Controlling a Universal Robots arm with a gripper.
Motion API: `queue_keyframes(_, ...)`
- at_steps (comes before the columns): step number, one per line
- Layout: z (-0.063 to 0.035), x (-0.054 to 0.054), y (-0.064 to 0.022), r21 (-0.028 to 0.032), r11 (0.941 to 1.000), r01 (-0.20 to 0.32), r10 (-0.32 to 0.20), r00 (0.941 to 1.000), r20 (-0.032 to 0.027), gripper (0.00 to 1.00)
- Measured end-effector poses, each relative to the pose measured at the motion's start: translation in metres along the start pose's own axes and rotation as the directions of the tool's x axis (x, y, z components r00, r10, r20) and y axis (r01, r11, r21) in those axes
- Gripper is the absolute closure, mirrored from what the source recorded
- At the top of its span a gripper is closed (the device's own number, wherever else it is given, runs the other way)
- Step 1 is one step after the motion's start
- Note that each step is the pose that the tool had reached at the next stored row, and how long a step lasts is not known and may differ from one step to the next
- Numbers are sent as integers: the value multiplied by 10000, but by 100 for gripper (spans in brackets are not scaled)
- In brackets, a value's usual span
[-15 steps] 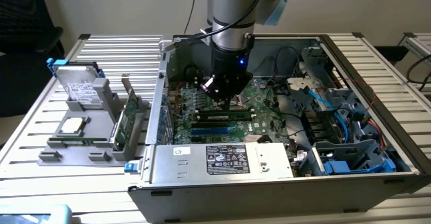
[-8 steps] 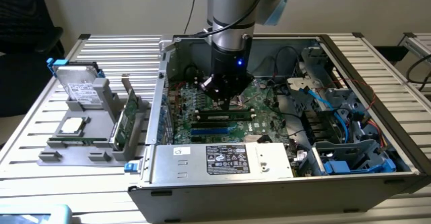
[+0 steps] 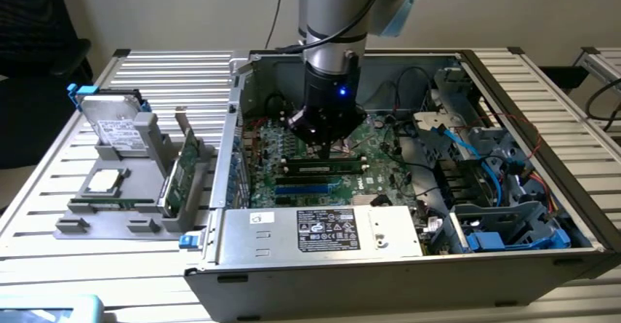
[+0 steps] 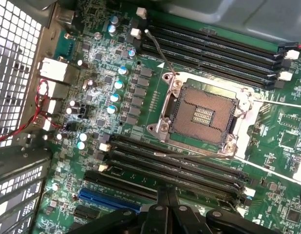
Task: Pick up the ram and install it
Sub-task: 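Press down the ram until it locks into place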
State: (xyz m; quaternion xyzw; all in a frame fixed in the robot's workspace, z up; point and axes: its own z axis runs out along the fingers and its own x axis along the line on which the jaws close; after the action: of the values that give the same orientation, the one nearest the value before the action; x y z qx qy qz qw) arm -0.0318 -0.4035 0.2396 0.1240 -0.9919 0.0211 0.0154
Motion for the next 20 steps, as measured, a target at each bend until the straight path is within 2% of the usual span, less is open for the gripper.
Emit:
queue_keyframes(5, 5, 0, 0, -19, 9976, -690, 690, 9976, -6, 89)
queue_keyframes(12, 8, -1, 0, -35, 9884, -1518, 1518, 9884, 33, 89)
queue_keyframes(15, 7, -1, 0, -14, 9849, -1729, 1729, 9849, 66, 89)
queue_keyframes(20, 8, -2, 0, 59, 9784, -2064, 2063, 9784, 161, 89)
